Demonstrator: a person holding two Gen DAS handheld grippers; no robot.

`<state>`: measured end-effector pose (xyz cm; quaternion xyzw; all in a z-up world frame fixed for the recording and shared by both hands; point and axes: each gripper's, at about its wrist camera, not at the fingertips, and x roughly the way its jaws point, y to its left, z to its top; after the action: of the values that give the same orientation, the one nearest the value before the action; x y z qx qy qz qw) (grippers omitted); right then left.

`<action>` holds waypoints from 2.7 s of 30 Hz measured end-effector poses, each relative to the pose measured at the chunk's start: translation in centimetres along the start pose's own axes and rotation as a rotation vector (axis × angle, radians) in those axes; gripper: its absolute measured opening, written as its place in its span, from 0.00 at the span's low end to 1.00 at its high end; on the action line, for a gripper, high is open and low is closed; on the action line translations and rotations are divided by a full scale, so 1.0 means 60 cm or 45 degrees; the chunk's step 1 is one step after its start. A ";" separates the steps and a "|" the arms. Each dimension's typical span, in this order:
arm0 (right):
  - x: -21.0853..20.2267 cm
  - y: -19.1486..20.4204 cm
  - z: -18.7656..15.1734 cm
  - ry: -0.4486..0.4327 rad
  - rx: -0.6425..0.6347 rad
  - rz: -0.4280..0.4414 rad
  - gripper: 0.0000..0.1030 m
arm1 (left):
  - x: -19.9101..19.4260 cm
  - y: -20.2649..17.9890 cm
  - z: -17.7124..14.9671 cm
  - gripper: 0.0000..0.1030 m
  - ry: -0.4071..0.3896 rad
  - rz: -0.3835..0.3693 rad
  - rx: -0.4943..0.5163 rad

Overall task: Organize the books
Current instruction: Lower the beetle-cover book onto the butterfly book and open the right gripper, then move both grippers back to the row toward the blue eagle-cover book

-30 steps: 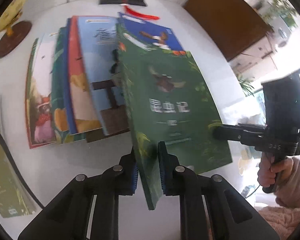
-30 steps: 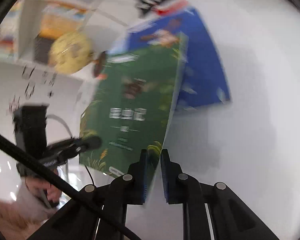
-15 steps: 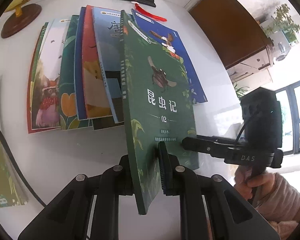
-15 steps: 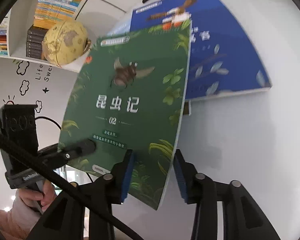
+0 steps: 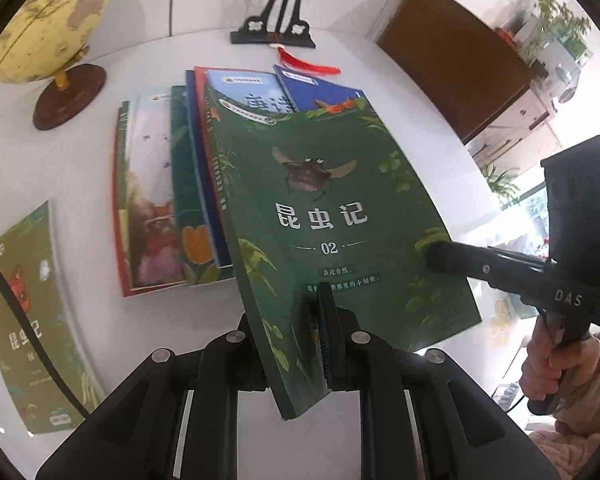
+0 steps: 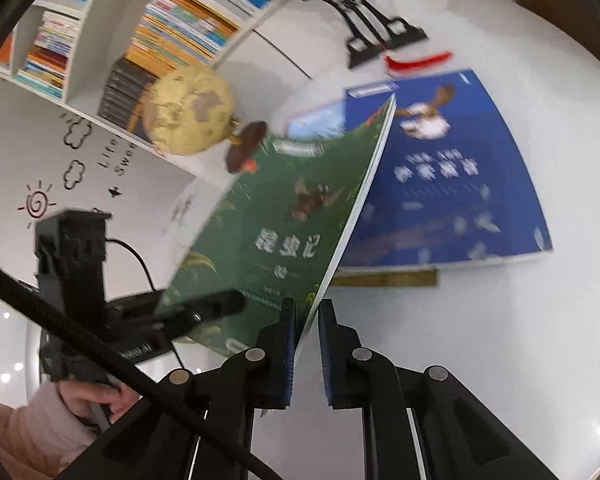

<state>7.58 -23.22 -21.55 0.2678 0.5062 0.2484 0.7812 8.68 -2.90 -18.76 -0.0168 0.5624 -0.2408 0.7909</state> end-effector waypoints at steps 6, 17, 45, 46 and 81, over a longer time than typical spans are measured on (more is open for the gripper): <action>0.006 0.041 -0.010 0.031 -0.128 -0.027 0.11 | -0.035 0.040 -0.020 0.14 -0.056 0.054 -0.041; 0.102 0.178 -0.007 0.096 -0.310 0.027 0.11 | -0.126 0.156 -0.094 0.14 -0.173 0.152 -0.155; 0.389 0.332 -0.061 0.287 -0.485 -0.063 0.12 | -0.128 0.405 -0.209 0.15 -0.162 0.180 -0.427; 0.394 0.324 -0.063 0.292 -0.462 -0.070 0.12 | -0.125 0.405 -0.210 0.16 -0.149 0.176 -0.422; 0.225 0.228 0.004 0.245 -0.268 -0.144 0.56 | -0.177 0.335 -0.092 0.39 -0.180 0.320 -0.611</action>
<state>11.11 -4.31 -21.17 0.1303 0.5642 0.2803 0.7656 8.34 20.47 -17.42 -0.1506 0.5445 0.0012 0.8251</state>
